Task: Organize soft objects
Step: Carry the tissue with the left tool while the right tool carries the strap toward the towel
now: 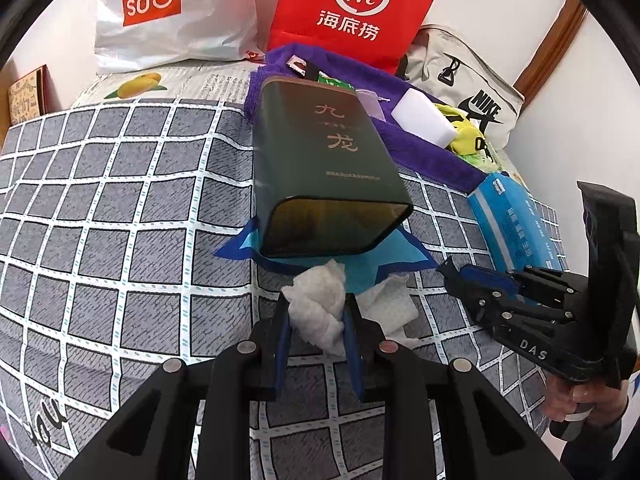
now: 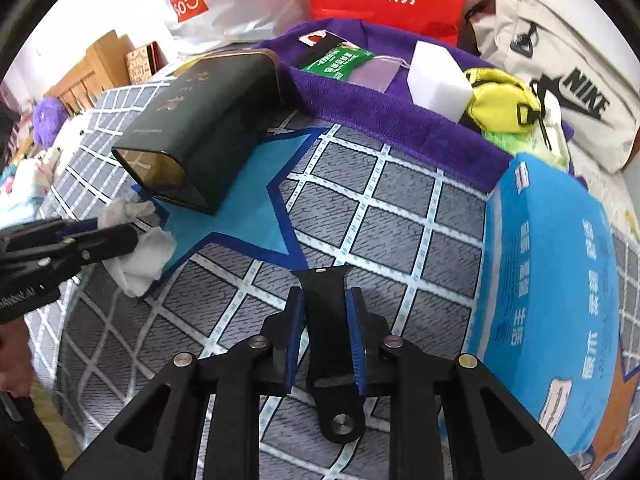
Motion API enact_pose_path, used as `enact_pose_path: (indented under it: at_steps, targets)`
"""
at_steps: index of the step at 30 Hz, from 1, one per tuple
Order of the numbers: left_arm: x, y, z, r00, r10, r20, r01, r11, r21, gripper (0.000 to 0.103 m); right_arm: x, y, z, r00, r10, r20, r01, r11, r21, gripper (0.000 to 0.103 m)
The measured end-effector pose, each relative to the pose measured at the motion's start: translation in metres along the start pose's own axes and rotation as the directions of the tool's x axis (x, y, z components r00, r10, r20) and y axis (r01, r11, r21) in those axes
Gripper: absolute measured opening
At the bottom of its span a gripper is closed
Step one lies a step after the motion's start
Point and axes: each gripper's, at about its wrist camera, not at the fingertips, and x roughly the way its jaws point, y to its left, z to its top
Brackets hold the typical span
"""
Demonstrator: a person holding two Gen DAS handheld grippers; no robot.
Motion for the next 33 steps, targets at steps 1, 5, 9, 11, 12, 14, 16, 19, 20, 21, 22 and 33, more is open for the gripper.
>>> enact_pose_path:
  at_steps: [1, 5, 9, 11, 12, 14, 16, 19, 20, 21, 22, 33]
  targets:
    - [-0.003, -0.001, 0.0, 1.0, 0.003, 0.004, -0.003, 1.0, 0.003, 0.023, -0.003, -0.001, 0.0, 1.0, 0.009, 0.003, -0.009, 1.0, 0.008, 0.021]
    - [-0.013, -0.005, 0.002, 1.0, 0.011, 0.022, -0.011, 1.0, 0.005, 0.023, -0.02, -0.001, 0.0, 0.999, 0.018, 0.037, -0.018, 1.0, 0.014, 0.021]
    - [-0.027, -0.011, 0.007, 0.999, 0.005, 0.047, -0.006, 1.0, 0.012, 0.023, -0.037, -0.001, 0.003, 0.998, 0.019, 0.067, -0.019, 1.0, 0.011, 0.021]
    - [-0.034, -0.015, 0.01, 0.998, 0.002, 0.062, -0.003, 1.0, 0.02, 0.023, -0.046, -0.002, 0.004, 0.996, 0.024, 0.081, -0.025, 1.0, 0.011, 0.021]
    - [-0.036, -0.017, 0.012, 0.998, 0.001, 0.066, -0.002, 1.0, 0.024, 0.023, -0.049, -0.004, 0.006, 0.996, 0.027, 0.09, -0.028, 1.0, 0.012, 0.021]
    - [-0.042, -0.021, 0.016, 0.997, 0.006, 0.075, -0.008, 0.999, 0.032, 0.023, -0.054, -0.006, 0.009, 0.995, 0.031, 0.098, -0.032, 0.999, 0.016, 0.021]
    - [-0.046, -0.024, 0.019, 0.997, 0.009, 0.082, -0.012, 0.999, 0.038, 0.023, -0.059, -0.007, 0.011, 0.993, 0.031, 0.111, -0.033, 0.999, 0.018, 0.021]
    - [-0.051, -0.028, 0.025, 0.996, 0.004, 0.091, -0.008, 0.999, 0.042, 0.023, -0.068, -0.01, 0.014, 0.991, 0.04, 0.129, -0.043, 0.999, 0.019, 0.021]
    - [-0.053, -0.029, 0.027, 0.996, 0.001, 0.095, -0.005, 0.999, 0.044, 0.023, -0.07, -0.011, 0.015, 0.99, 0.041, 0.134, -0.044, 0.999, 0.021, 0.021]
    - [-0.055, -0.031, 0.029, 0.995, 0.0, 0.098, -0.005, 0.999, 0.047, 0.023, -0.073, -0.012, 0.017, 0.989, 0.041, 0.141, -0.044, 0.999, 0.023, 0.021]
    - [-0.056, -0.033, 0.032, 0.995, 0.001, 0.102, -0.006, 0.999, 0.051, 0.023, -0.076, -0.015, 0.018, 0.988, 0.04, 0.146, -0.044, 0.999, 0.023, 0.021]
    - [-0.053, -0.049, 0.07, 0.993, 0.01, 0.12, -0.019, 0.997, 0.072, 0.023, -0.097, -0.044, 0.047, 0.979, 0.019, 0.202, -0.03, 0.998, 0.053, 0.021]
